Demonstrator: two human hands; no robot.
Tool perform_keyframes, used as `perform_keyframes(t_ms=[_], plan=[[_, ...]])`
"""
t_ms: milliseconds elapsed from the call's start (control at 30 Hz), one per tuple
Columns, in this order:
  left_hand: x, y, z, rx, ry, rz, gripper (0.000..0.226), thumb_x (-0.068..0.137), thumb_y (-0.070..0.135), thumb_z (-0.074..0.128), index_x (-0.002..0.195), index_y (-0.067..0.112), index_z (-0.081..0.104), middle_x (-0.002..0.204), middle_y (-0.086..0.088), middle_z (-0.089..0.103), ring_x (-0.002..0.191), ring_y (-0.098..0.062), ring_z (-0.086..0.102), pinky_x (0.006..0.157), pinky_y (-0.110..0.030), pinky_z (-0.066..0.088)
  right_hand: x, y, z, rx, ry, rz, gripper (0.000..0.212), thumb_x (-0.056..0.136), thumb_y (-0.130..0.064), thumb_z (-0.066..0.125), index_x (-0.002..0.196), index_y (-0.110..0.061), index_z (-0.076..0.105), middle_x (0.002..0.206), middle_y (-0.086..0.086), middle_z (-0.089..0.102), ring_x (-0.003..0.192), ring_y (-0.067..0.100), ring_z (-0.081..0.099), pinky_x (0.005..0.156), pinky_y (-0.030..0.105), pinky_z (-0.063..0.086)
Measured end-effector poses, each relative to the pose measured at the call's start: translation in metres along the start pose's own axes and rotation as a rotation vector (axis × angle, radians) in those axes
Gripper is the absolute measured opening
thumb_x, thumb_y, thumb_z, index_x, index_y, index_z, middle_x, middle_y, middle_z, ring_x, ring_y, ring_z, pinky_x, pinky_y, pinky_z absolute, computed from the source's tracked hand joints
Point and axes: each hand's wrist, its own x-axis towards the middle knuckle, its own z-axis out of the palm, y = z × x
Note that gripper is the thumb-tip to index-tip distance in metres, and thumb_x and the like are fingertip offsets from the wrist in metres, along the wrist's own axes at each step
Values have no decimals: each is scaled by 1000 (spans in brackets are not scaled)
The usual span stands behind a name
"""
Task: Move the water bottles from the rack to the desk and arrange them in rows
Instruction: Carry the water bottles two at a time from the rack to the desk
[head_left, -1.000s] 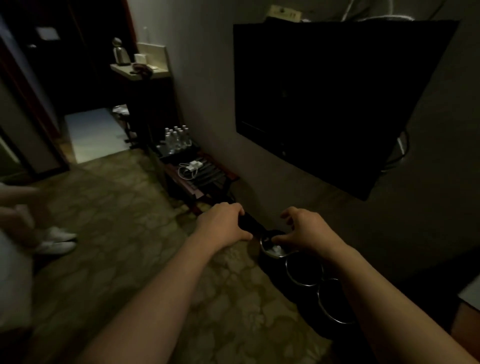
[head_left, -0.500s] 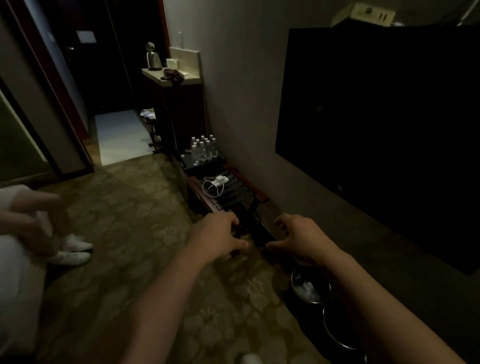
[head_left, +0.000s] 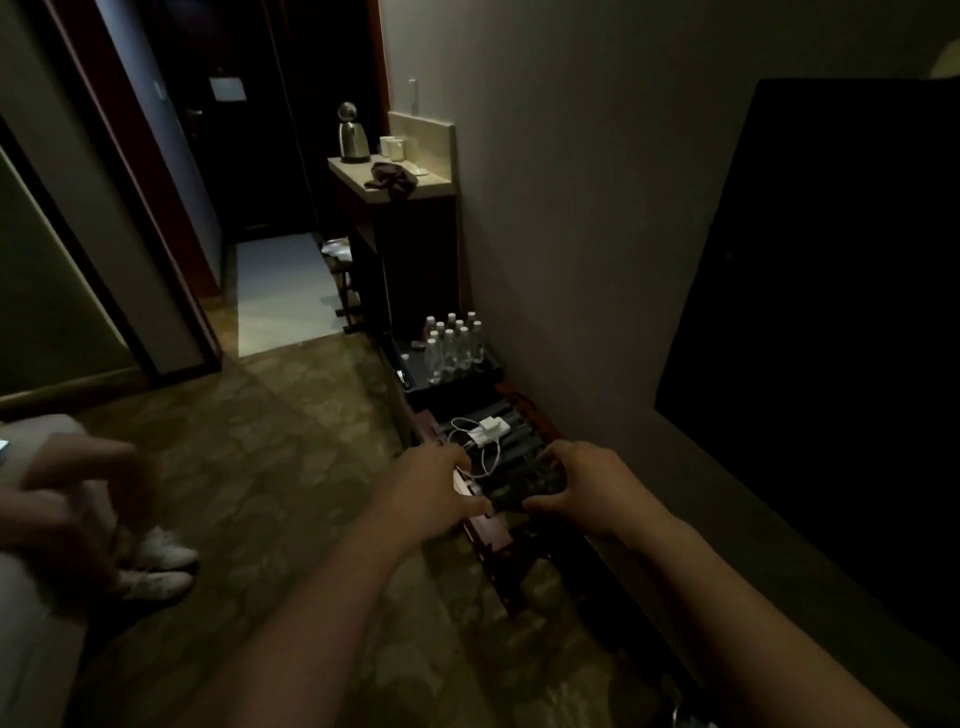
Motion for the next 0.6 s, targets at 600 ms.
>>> perform_keyframes(t_ms=[600], plan=[[329,-270,-114,112,-62,133,43,74,62,69,109,39,62,107,16,57,91,-4,55,71,-27,51,386,-142,70,60,69,129,64,74,-50,79,128,-25,56,121,-5,59,94,6,57,75,17,46]])
